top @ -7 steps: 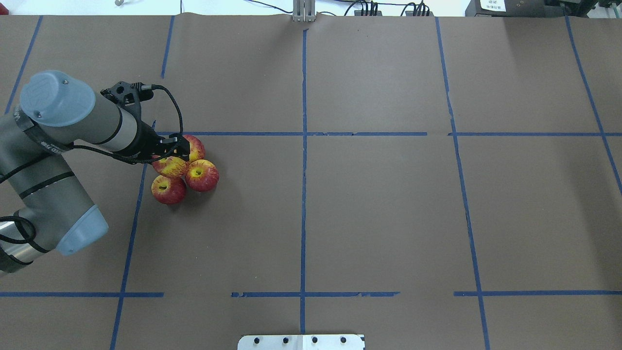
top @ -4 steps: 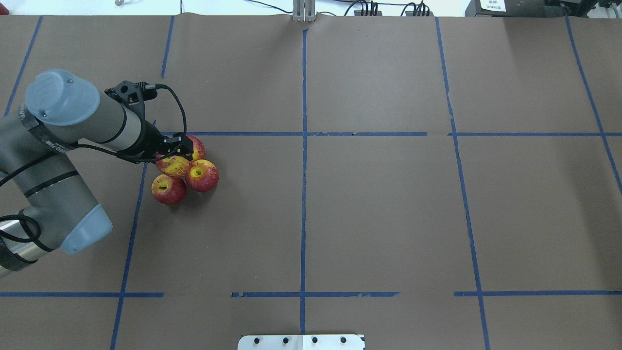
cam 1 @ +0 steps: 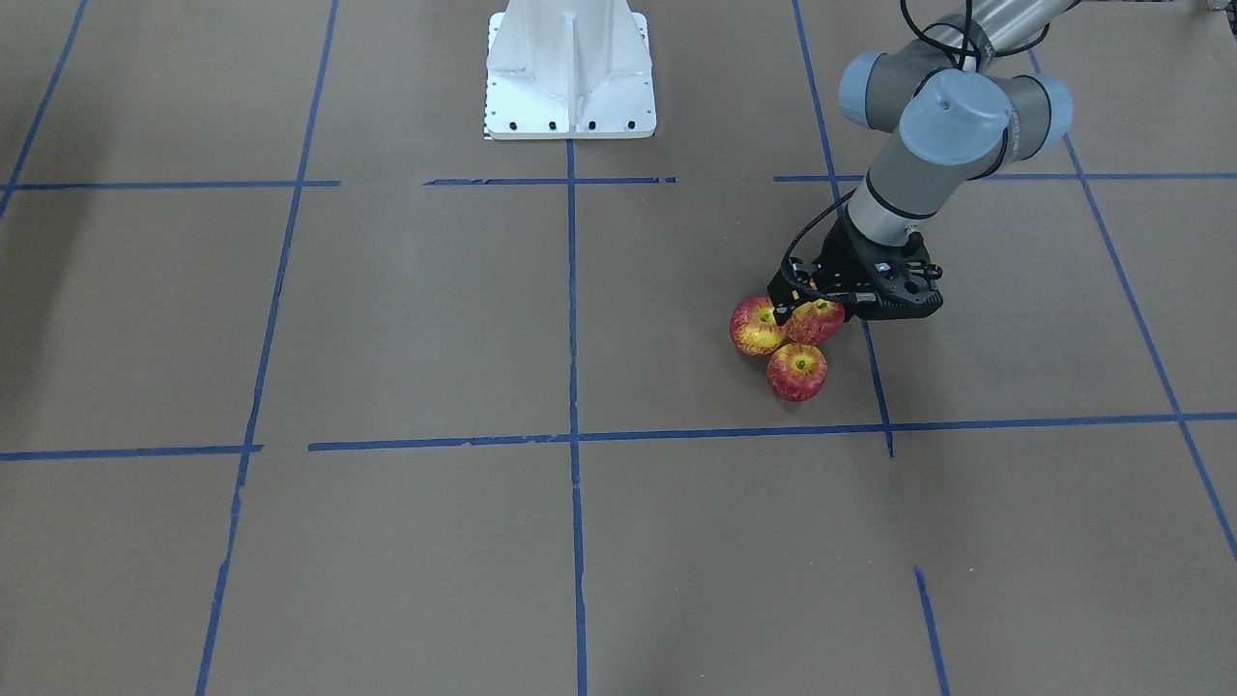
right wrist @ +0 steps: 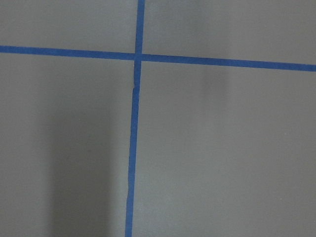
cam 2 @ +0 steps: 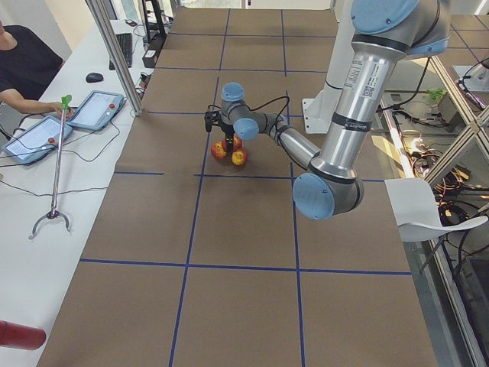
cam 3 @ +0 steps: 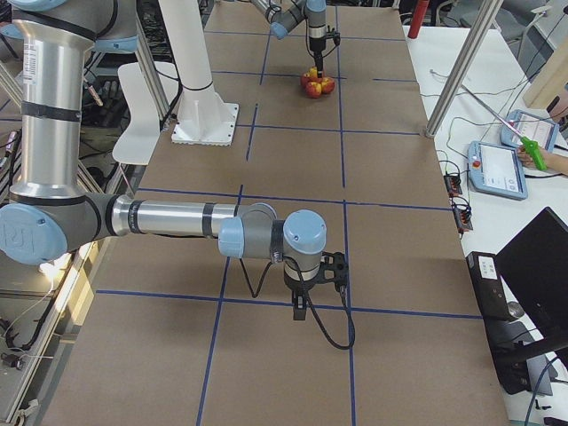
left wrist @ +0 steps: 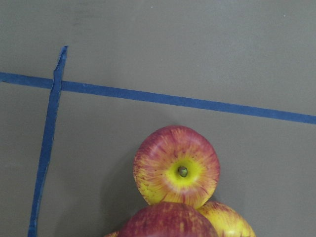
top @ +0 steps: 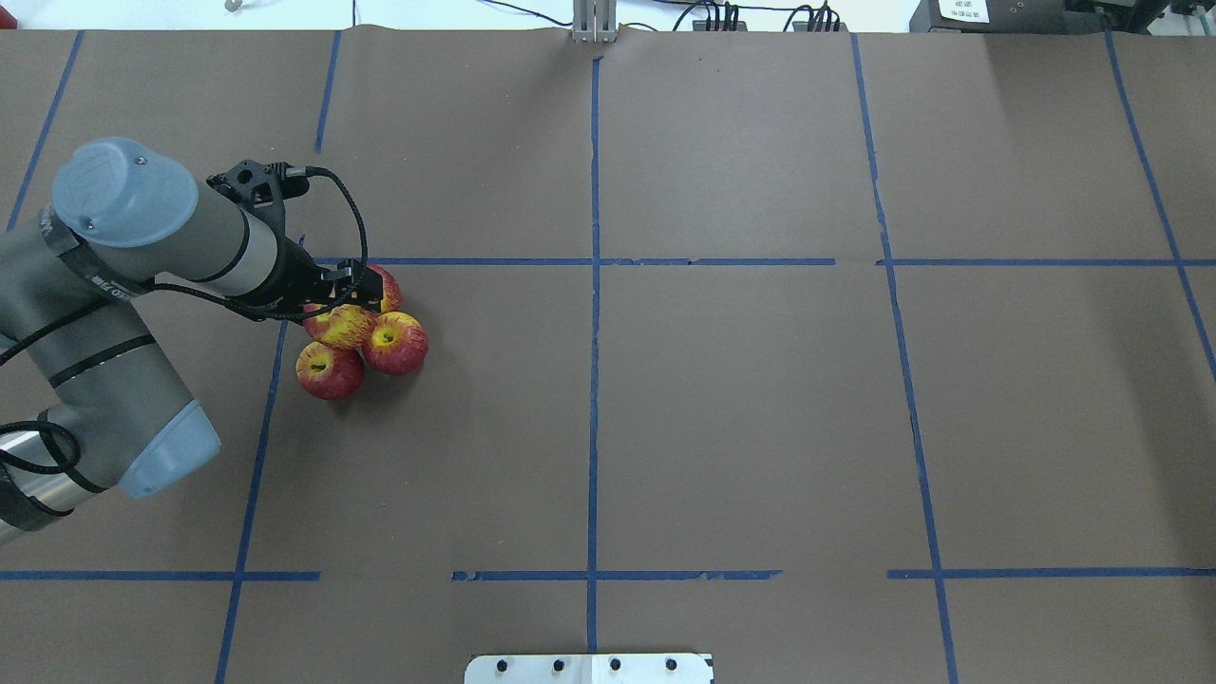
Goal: Stack apples
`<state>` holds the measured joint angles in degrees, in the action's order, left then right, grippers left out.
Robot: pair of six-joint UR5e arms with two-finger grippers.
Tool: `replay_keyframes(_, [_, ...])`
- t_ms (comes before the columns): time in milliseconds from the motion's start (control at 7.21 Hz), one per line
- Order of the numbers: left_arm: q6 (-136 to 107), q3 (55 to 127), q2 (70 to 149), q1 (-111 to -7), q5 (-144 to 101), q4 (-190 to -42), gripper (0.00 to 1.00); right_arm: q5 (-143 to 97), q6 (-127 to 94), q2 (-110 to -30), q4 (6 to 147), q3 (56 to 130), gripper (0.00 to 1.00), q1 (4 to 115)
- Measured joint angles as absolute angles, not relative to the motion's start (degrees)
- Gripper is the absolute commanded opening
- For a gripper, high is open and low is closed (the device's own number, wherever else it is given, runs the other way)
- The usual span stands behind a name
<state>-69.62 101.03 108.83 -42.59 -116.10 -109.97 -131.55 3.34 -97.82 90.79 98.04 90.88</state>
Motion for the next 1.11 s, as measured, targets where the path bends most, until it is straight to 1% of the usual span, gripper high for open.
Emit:
replay_keyframes(277, [-69.2, 103.4, 108.2, -43.8, -116.2, -109.8, 1.00, -131.5, 3.3, -97.8, 90.8, 98.1, 1.00, 90.9])
replay_keyframes(554, [-61.3, 108.9, 104.5, -50.1, -116.6, -106.5, 1.00, -131.5, 3.3, -97.8, 90.8, 98.0, 1.00, 90.9])
replay_keyframes(832, [-44.9, 112.4, 96.5, -59.0, -119.1, -102.9, 1.00, -131.5, 3.3, -97.8, 90.8, 98.0, 1.00, 90.9])
replay_keyframes(1109, [-24.5, 112.0, 87.6, -72.1, -124.3, -102.3, 1.00, -131.5, 3.3, -97.8, 90.9, 98.0, 1.00, 90.9])
